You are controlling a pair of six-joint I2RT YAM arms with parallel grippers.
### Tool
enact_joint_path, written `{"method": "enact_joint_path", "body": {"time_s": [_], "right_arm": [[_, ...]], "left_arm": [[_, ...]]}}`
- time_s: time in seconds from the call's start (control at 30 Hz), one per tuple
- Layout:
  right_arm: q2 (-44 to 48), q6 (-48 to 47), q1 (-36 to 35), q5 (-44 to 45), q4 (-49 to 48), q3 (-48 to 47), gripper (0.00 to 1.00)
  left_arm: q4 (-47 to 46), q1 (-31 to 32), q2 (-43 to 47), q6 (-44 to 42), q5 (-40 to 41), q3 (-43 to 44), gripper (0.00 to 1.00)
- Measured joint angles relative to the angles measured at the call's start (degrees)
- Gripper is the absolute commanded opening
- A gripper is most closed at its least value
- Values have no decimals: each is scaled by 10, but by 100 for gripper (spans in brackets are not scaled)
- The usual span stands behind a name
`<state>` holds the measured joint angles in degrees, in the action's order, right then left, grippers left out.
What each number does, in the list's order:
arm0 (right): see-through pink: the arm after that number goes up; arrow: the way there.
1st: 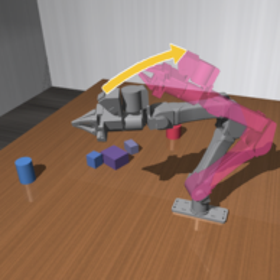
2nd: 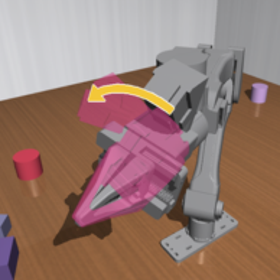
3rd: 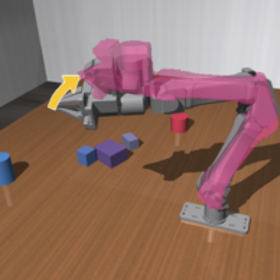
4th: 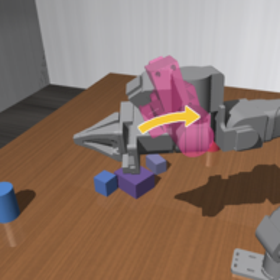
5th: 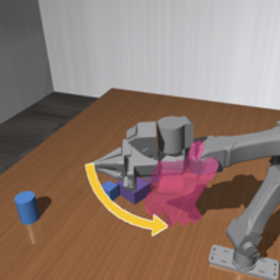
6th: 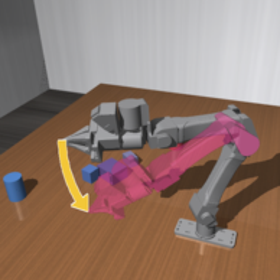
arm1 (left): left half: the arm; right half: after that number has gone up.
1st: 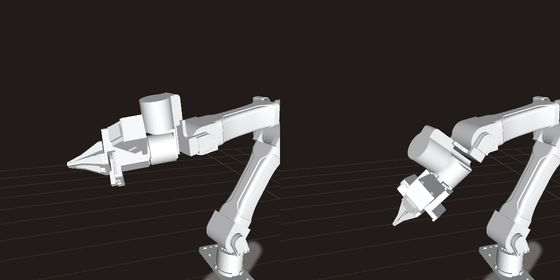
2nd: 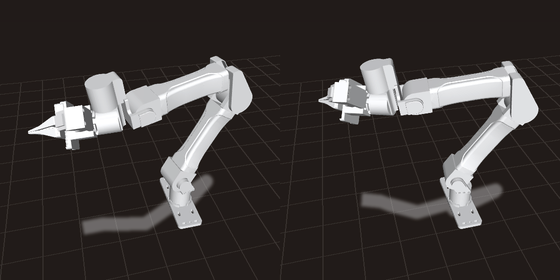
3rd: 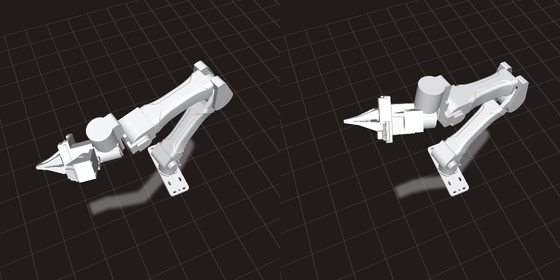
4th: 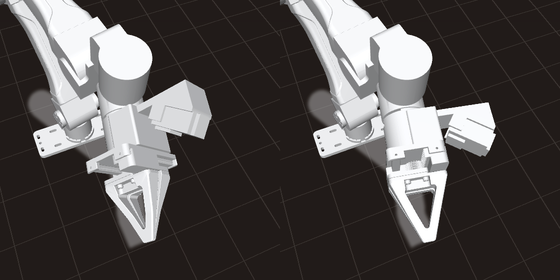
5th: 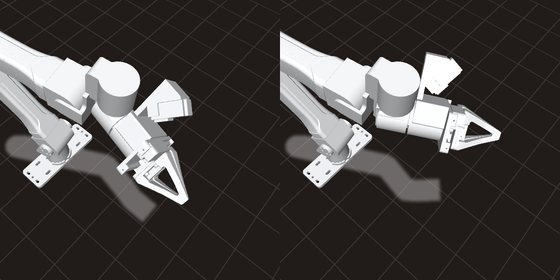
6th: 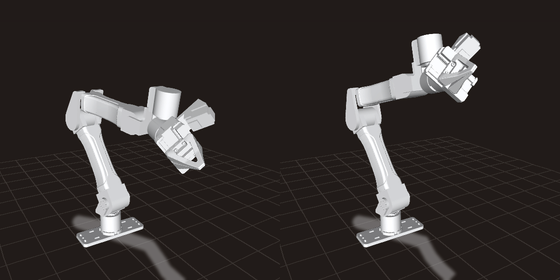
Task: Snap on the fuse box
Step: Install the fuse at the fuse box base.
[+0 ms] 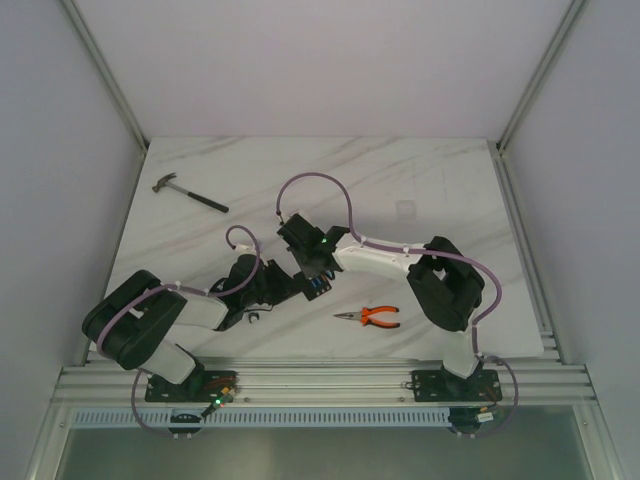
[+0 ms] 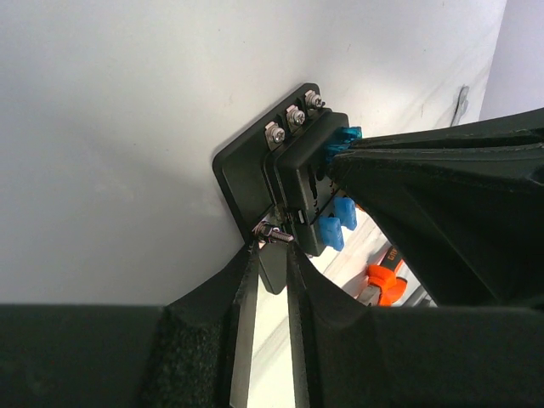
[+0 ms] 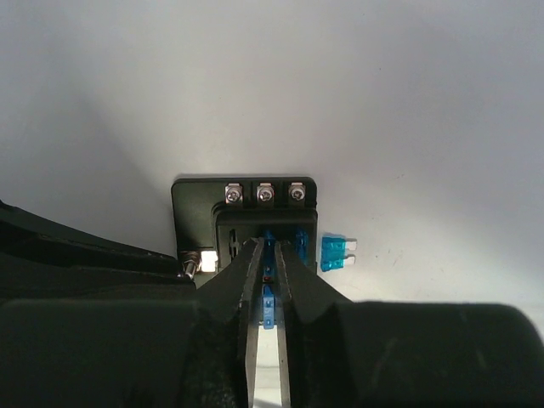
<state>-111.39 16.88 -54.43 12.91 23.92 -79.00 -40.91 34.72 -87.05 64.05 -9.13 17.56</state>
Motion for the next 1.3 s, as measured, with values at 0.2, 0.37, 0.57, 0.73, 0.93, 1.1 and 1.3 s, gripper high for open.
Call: {"method": "enact_joint_path", "body": {"time_s": [0.2, 0.37, 0.57, 0.73, 0.93, 1.1, 1.3], "right_arm": [[2, 5, 0, -5, 2, 0, 30], [4, 4, 3, -20, 16, -4, 31], [4, -6, 16, -35, 39, -22, 25], [4, -13, 27, -42, 56, -45, 24], [3, -21, 32, -56, 68, -72, 24], [-10, -22, 32, -69, 82, -83, 23], [-38, -22, 32, -71, 101, -92, 20]], "left_arm": [[0, 0, 0, 0, -1, 0, 27], [0, 0, 0, 0, -1, 0, 27], [0, 0, 0, 0, -1, 0, 27], [6, 0, 0, 0, 0, 0, 27], [7, 0, 0, 0, 0, 1, 26], [7, 0, 0, 0, 0, 1, 26], [7, 0, -1, 0, 0, 1, 26]]}}
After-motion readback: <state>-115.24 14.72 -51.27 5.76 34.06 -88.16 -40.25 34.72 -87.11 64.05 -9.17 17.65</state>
